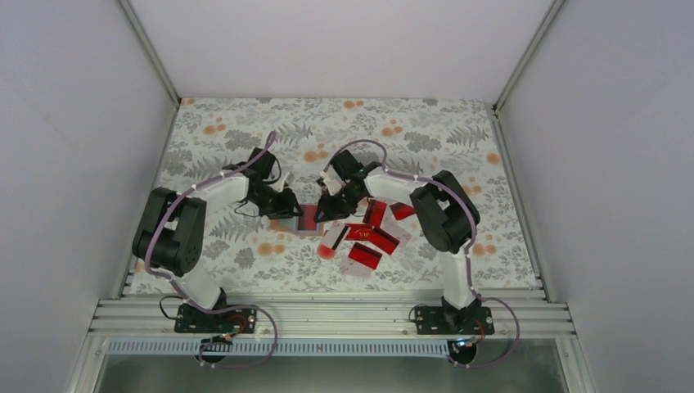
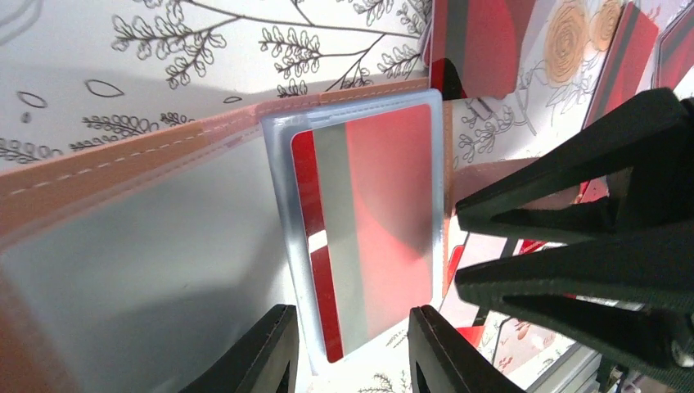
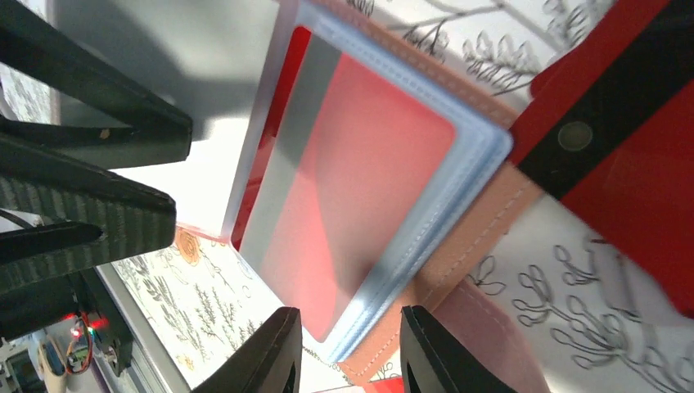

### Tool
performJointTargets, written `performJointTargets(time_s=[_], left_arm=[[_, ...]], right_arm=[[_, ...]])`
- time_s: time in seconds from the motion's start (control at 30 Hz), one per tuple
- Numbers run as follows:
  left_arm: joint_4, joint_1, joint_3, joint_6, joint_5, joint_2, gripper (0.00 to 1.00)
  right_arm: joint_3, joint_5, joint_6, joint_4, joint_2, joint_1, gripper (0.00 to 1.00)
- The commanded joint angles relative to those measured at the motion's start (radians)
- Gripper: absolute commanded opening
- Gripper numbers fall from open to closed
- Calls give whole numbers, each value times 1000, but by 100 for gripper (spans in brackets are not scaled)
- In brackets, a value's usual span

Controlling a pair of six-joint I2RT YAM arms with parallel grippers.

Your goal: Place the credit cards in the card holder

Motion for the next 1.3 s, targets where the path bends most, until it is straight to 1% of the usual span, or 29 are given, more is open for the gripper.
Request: performJointTargets(time_s=[0.0,0.07,0.13,0.23,0.43,0.93,1.27], left_arm=[[-36,-8,21,5,-49,-52,36],[-31,-7,10,7,-63,-54,35],[-21,-6,-5,8,-75,-55,31],[-5,-9,-26,5,-103,-51,28],[9,-9,-45,1,-132,-53,24],[18,-11,-71,14,-138,-39,21],[28,-10,-83,14,-133,-34,20]], right_arm=[[11,-7,29,6,-64,-26,32],[25,-32,42,7,-62,-31,32],[40,-54,54,7,-58,-33,33],[55,-84,70,14,-41,-34,33],[68,-102,103,39,-9,-34,33],[131,-63,138,23,99,-42,33],[113,-3,119,-22,89,-43,34]])
